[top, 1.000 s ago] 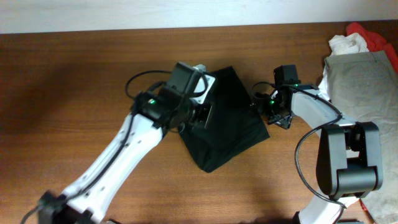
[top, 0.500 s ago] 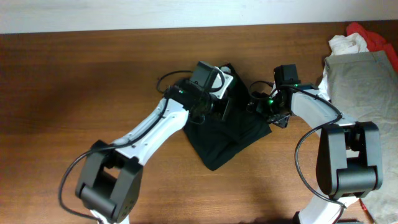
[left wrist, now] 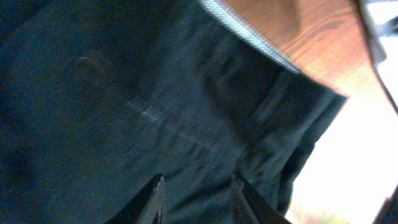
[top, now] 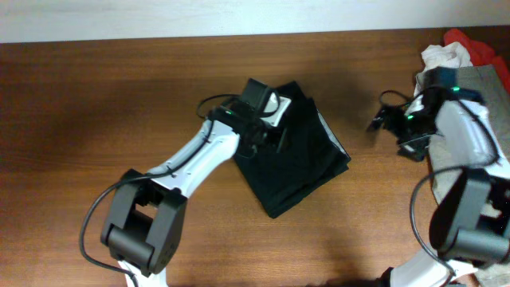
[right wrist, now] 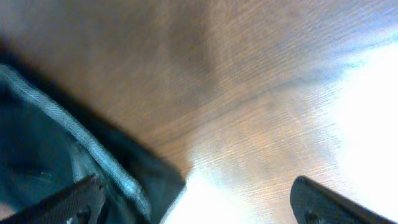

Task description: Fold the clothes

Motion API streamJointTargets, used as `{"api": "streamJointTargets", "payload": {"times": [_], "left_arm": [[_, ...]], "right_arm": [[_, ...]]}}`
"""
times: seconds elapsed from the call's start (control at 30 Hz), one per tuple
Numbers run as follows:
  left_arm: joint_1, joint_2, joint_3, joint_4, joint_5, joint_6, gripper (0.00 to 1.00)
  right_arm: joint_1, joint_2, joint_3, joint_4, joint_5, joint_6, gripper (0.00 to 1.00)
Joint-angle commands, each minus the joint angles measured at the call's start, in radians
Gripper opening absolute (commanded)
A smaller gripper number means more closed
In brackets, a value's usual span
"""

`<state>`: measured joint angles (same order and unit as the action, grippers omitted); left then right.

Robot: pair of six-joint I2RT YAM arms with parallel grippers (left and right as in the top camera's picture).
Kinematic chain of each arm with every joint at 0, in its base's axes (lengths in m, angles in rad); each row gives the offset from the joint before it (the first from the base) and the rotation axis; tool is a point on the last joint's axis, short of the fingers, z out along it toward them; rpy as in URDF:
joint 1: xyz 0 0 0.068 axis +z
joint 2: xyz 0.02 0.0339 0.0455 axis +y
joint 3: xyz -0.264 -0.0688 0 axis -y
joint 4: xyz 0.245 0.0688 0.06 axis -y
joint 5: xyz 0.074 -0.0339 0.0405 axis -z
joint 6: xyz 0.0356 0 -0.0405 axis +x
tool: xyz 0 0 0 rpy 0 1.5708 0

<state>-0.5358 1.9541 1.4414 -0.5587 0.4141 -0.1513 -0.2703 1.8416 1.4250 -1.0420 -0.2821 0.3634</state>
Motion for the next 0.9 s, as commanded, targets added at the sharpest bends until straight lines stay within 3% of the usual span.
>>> {"api": "streamJointTargets", "payload": {"times": [0.0,0.1,0.27,0.4,0.47,0.67,0.77,0.83,0.87], "left_arm": [[0.078,-0.035,0.018,-0.111,0.009,0.01,0.36],[0.095,-0.034,0.016,-0.202,0.009,0.01,0.36],[0.064,-0.034,0.013,-0.22,-0.005,0.01,0.42],[0.042,-0.034,0.013,-0.22,-0.074,0.01,0.42],[0.029,-0.034,0.013,-0.221,-0.09,0.01,0.42],[0.031,-0.034,0.013,-0.244,-0.266,0.006,0.42],[0.053,-0.034,0.013,-0.252,-0.311,0.005,0.42],[0.071,-0.034,0.013,-0.252,-0.31,-0.011,0.75],[0.081,-0.034,0.013,-0.252,-0.307,-0.013,0.75]], "right_arm": [[0.002,-0.107,0.075,-0.087,-0.086,-0.145,0.99],[0.049,-0.112,0.068,-0.133,-0.138,-0.174,0.99],[0.248,-0.086,0.028,-0.094,-0.133,-0.085,0.96],[0.346,-0.082,0.028,-0.012,-0.11,-0.085,0.72],[0.354,-0.082,0.028,0.009,-0.099,-0.085,0.48],[0.354,-0.082,0.028,0.021,-0.001,-0.029,0.3],[0.357,-0.081,0.021,0.023,-0.002,-0.028,0.04],[0.357,-0.08,0.014,0.034,-0.002,-0.028,0.04],[0.357,-0.08,0.007,0.043,-0.007,-0.029,0.04]]}}
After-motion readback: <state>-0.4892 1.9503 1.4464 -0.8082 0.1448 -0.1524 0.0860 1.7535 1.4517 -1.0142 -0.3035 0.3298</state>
